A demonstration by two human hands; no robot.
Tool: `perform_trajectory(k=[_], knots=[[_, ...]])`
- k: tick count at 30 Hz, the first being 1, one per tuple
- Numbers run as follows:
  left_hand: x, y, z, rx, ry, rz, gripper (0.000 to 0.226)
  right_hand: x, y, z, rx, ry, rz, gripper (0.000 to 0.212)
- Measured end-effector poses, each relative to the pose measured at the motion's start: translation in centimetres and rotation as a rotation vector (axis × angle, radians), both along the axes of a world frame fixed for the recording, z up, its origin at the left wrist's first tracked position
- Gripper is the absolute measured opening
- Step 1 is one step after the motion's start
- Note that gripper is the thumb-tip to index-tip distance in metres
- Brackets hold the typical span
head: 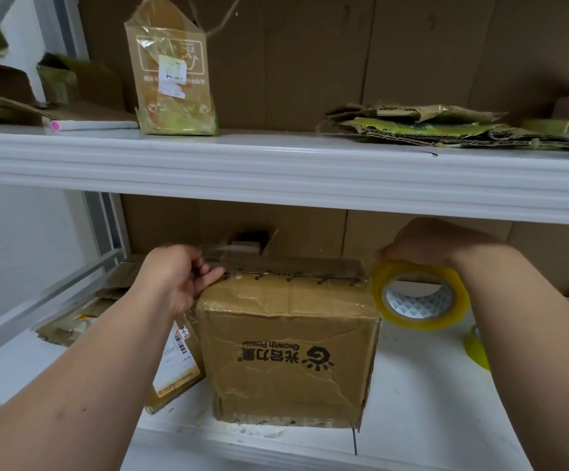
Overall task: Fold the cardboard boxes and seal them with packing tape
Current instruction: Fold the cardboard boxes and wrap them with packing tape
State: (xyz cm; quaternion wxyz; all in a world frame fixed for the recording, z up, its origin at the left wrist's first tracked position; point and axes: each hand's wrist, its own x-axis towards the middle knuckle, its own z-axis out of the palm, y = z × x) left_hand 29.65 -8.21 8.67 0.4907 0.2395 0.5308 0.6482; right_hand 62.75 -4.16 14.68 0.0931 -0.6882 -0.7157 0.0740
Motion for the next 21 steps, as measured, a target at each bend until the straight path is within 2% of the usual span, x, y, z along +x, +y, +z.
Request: perform_trajectory(k=[2,4,9,11,13,18,21], knots=[[-0.5,0.2,-0.2,-0.078,0.199,0.005,0.017,0.0,0.6,-0.5,-0.023,-0.005,0.01,0.038],[-0.9,0.5,-0.7,-0.106,0.292,-0.007,0.021,0.1,1.0,-0.9,-0.028,0.021,0.003,0.038],[-1.2,0.7,-1.9,-0.171,0.313,-0.074,0.023,0.2,1.4,-1.9,-0.05,0.018,-0.009,0.042],[-1.2,0.8,-2.3,-0.186,0.335,-0.094,0.016,0.3,1.2,-2.3,-0.058,0.046,-0.012,0.041],[-1.3,0.9,-2.7,-0.194,0.346,-0.109,0.007,0.1,0.9,-2.6,-0.064,0.088,-0.013,0.039],[-2.1,0.9,-3.0,-0.257,0.376,-0.213,0.017,-0.3,0.3,-3.5,-0.064,0.242,0.002,0.029],[-2.2,0.9,-3.2,-0.24,0.398,-0.221,0.012,-0.1,0.1,-4.1,-0.052,0.338,0.029,0.032]])
